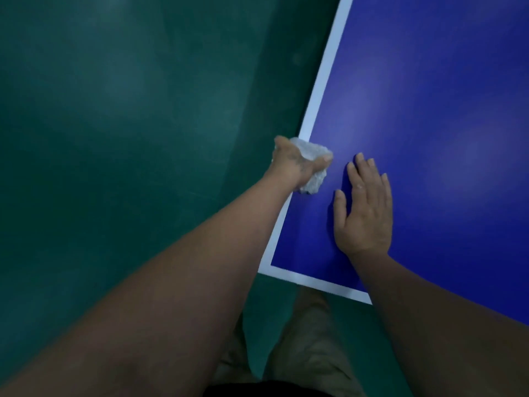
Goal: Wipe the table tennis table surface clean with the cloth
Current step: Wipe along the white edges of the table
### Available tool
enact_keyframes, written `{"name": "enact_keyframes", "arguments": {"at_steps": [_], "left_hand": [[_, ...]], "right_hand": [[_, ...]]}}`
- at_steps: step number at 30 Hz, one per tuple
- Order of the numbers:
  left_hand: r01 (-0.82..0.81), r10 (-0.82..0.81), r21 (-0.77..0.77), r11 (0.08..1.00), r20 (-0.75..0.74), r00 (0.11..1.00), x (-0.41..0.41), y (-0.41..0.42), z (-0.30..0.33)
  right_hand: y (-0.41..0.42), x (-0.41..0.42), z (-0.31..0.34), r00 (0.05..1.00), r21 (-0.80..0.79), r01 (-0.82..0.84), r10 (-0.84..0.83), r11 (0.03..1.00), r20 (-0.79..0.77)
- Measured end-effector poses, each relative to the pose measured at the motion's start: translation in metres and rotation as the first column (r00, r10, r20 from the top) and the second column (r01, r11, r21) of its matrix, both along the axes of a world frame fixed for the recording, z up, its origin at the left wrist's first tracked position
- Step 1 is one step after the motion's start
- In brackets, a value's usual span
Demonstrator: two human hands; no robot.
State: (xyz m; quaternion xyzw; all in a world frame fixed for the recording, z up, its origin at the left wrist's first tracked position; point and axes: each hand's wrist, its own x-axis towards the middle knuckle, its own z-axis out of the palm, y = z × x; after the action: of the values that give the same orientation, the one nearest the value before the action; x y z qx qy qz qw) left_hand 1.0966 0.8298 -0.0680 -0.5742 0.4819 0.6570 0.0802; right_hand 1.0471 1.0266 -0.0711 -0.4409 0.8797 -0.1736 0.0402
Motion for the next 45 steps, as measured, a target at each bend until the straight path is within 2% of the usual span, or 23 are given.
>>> {"name": "enact_keyframes", "arguments": {"at_steps": [4,8,13,16,22,26,28,32,34,37,41,45], "left_hand": [[0.012,-0.014,-0.036,0.999,-0.055,0.998,-0.042,-0.03,0.0],[0.089,-0.101,-0.142,0.986,-0.084,0.991,-0.01,-0.01,0.001],[0.122,-0.122,-0.012,0.992,-0.028,0.992,0.07,0.046,0.018],[0.131,-0.131,-0.022,0.991,0.02,0.991,0.077,0.054,0.019],[0.139,-0.146,-0.164,0.977,-0.033,0.989,0.011,0.01,0.009],[0.115,-0.123,-0.166,0.979,-0.041,0.992,-0.024,-0.015,0.007],[0.088,-0.1,-0.187,0.978,-0.055,0.993,-0.02,-0.011,0.007],[0.118,-0.159,-0.355,0.927,-0.089,0.983,0.018,0.022,0.01],[0.134,-0.181,-0.326,0.936,-0.116,0.977,0.042,0.041,0.015],[0.218,-0.236,-0.244,0.945,-0.048,0.971,0.064,0.053,0.017],[0.229,-0.244,-0.191,0.954,-0.06,0.968,0.047,0.035,0.013],[0.212,-0.22,-0.202,0.956,-0.019,0.975,0.026,0.024,0.013]], "right_hand": [[-0.001,-0.001,0.0,1.0,-0.015,0.009,-0.009,1.0,-0.005],[-0.002,-0.002,0.002,1.0,0.011,0.006,-0.006,1.0,0.005],[-0.003,-0.003,0.004,1.0,0.03,0.013,-0.013,0.999,0.021],[-0.003,-0.003,0.005,0.999,0.041,0.02,-0.021,0.999,0.025],[-0.003,-0.005,0.004,1.0,0.042,0.014,-0.015,0.999,0.024],[-0.002,-0.005,0.004,0.999,0.049,0.009,-0.01,0.999,0.033],[-0.002,-0.006,0.003,0.999,0.047,0.009,-0.01,0.999,0.033],[0.0,-0.006,0.002,1.0,0.03,0.011,-0.012,0.999,0.027],[0.0,-0.006,0.002,0.999,0.032,0.013,-0.014,0.999,0.032],[-0.001,-0.005,0.001,0.999,0.044,0.027,-0.029,0.999,0.036],[0.0,-0.006,0.0,0.998,0.05,0.029,-0.032,0.998,0.056],[0.0,-0.006,0.0,0.997,0.063,0.032,-0.037,0.997,0.072]]}}
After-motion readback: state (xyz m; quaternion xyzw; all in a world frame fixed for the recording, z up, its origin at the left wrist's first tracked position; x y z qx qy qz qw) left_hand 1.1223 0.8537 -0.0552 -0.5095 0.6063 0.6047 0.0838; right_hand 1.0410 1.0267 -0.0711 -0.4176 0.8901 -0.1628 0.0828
